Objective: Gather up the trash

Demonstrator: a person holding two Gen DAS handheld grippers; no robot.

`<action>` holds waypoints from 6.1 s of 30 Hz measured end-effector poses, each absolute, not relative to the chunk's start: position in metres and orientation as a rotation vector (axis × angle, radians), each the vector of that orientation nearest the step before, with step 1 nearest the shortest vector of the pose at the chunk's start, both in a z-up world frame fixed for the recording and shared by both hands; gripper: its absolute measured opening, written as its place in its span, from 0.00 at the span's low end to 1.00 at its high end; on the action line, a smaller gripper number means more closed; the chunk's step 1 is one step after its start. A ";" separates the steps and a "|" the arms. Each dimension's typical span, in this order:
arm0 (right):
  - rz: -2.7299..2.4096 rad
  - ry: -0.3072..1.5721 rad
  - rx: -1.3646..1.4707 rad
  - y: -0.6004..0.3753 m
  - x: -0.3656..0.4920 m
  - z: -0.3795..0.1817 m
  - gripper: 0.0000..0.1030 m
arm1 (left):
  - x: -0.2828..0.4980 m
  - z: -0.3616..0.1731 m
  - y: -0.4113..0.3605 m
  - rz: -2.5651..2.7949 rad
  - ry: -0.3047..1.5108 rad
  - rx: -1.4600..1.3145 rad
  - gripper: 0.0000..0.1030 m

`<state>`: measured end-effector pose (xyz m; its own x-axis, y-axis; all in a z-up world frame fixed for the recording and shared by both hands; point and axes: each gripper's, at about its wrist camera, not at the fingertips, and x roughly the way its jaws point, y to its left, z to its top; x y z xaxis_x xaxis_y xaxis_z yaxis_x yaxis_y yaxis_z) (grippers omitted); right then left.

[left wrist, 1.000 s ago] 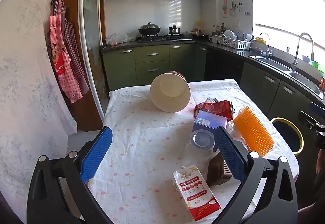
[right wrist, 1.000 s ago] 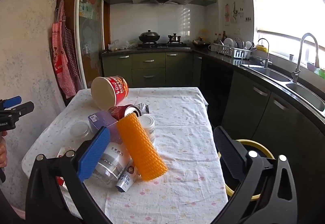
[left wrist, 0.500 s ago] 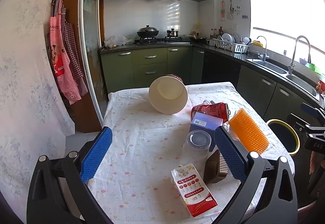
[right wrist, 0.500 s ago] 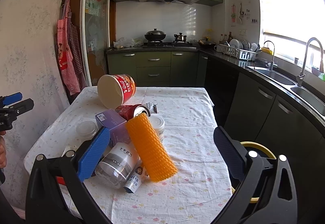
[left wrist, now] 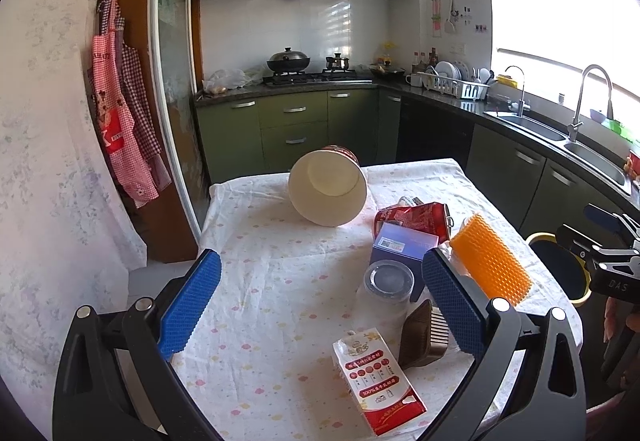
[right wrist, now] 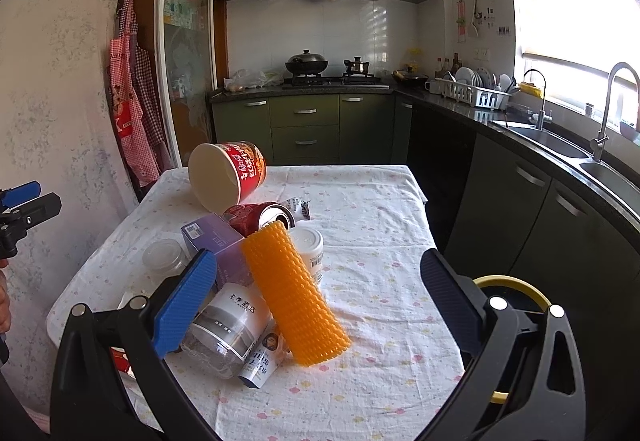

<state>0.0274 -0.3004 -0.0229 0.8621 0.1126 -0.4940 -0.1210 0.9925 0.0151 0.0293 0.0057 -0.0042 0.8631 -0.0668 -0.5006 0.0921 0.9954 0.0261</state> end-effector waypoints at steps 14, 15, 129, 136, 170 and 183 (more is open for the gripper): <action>0.122 0.521 -0.011 -0.302 0.029 -0.027 0.94 | 0.035 -0.014 -0.003 -0.108 0.541 0.047 0.96; 0.122 0.522 -0.012 -0.301 0.029 -0.027 0.94 | 0.035 -0.014 -0.003 -0.109 0.543 0.045 0.96; -0.079 1.398 0.369 -0.624 0.157 -0.122 0.06 | 0.076 -0.045 -0.045 -0.361 0.652 0.030 0.96; -0.091 1.503 0.330 -0.625 0.178 -0.184 0.08 | 0.071 -0.042 -0.061 -0.356 0.662 0.055 0.96; 0.142 1.302 0.106 -0.521 0.149 -0.125 0.50 | 0.075 -0.162 -0.040 -0.133 1.192 0.050 0.75; 0.179 1.296 0.075 -0.507 0.128 -0.122 0.50 | 0.072 -0.154 -0.023 -0.191 1.094 0.127 0.50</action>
<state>0.1275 -0.5072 -0.1222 0.2598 0.1743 -0.9498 -0.0902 0.9837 0.1558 0.0719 -0.0232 -0.1542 0.4447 -0.0916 -0.8910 0.2162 0.9763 0.0076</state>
